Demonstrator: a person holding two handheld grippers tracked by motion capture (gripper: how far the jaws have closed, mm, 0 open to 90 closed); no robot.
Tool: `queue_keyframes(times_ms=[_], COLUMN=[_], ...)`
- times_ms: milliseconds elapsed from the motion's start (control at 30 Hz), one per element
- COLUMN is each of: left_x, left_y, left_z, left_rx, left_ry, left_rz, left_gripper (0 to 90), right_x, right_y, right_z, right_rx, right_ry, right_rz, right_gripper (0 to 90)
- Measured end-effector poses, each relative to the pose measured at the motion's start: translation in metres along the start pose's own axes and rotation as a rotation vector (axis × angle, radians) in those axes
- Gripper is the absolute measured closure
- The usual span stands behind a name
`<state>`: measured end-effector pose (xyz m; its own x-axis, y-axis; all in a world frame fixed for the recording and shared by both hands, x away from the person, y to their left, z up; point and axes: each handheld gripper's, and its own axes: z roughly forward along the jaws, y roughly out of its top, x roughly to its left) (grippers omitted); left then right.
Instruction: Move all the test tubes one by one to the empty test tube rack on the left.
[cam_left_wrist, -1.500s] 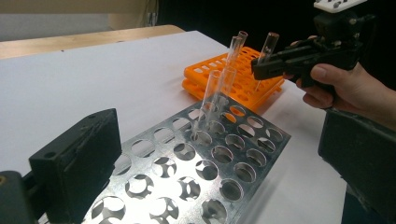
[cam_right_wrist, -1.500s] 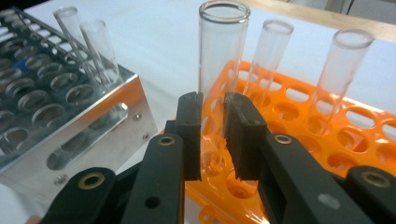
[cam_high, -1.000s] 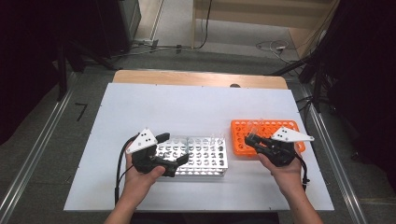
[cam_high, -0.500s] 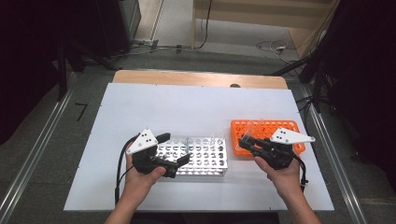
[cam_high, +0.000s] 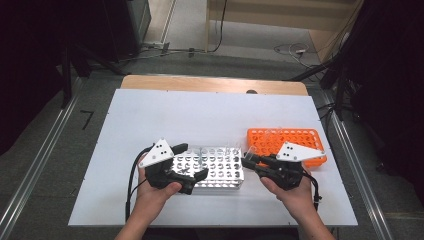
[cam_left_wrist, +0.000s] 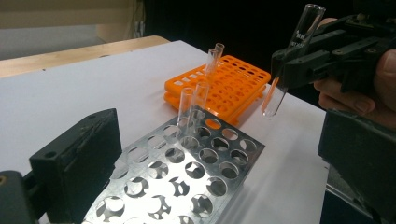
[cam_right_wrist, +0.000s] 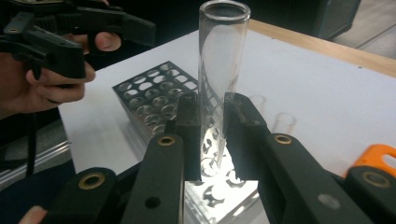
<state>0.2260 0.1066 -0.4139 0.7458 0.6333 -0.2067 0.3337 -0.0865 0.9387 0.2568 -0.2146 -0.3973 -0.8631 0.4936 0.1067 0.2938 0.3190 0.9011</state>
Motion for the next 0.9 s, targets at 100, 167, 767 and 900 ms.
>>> queue_keyframes(times_ms=[100,167,767,900], left_x=[-0.003,-0.005,-0.031,-0.035], left_y=[0.002,0.003,0.009,0.008], left_z=[0.0,0.0,0.01,0.012], left_rx=[0.0,-0.009,-0.03,-0.04], left_ry=[-0.009,-0.019,-0.109,-0.14], left_rz=[0.005,0.003,0.027,0.03], left_gripper=[0.0,0.1,30.7,41.8], right_x=[0.006,0.01,0.037,0.043], right_y=[0.001,0.001,-0.002,-0.002], right_z=[0.003,0.006,0.03,0.035], right_rx=[0.008,0.016,0.073,0.082], right_ry=[0.018,0.03,0.117,0.135], right_rz=[-0.01,-0.012,-0.041,-0.046], right_gripper=[74.0,74.0,74.1,74.0])
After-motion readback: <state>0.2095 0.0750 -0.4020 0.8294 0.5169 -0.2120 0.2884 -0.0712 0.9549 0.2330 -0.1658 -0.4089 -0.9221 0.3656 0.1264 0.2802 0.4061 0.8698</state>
